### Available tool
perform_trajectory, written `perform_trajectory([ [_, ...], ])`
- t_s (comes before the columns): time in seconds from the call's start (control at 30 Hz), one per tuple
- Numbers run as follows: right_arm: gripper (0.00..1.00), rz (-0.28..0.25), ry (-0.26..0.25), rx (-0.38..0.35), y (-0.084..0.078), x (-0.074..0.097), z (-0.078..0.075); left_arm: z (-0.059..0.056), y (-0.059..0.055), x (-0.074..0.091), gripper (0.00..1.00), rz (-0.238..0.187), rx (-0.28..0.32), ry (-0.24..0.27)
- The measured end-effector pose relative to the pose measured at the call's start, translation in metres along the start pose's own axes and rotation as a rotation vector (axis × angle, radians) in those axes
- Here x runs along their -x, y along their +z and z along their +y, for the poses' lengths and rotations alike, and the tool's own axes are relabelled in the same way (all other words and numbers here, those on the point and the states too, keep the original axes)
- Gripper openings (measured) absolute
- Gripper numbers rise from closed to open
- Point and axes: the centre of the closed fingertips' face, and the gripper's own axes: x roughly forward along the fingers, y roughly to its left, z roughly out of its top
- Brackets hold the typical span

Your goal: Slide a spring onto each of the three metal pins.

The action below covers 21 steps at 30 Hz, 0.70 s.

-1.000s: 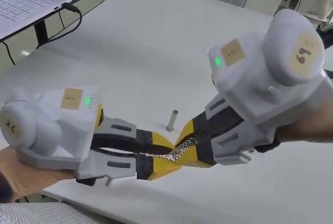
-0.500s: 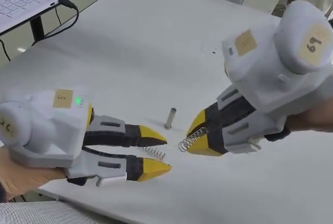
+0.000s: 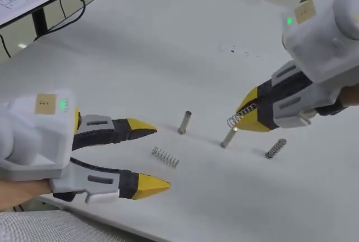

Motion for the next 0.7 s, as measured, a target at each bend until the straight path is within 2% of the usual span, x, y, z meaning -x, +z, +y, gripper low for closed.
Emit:
perform_trajectory([
  [0.1, 0.09, 0.011, -0.003, -0.02, -0.006, -0.002, -0.009, 0.002, 0.001, 0.003, 0.54, -0.007, 0.01, 0.014],
  [0.2, 0.09, 0.046, -0.002, -0.033, -0.016, -0.011, -0.018, 0.003, 0.002, 0.005, 0.56, -0.012, 0.012, 0.026],
  [0.5, 0.09, 0.117, 0.057, -0.04, -0.026, -0.039, -0.025, 0.0, 0.001, 0.005, 0.58, -0.002, 0.014, 0.03],
  [0.6, 0.09, 0.158, 0.058, -0.023, -0.033, -0.046, -0.028, 0.001, 0.002, 0.005, 0.59, -0.008, 0.015, 0.036],
  [0.7, 0.09, 0.174, 0.064, -0.018, -0.036, -0.052, -0.029, 0.001, 0.001, 0.005, 0.58, -0.009, 0.016, 0.036],
])
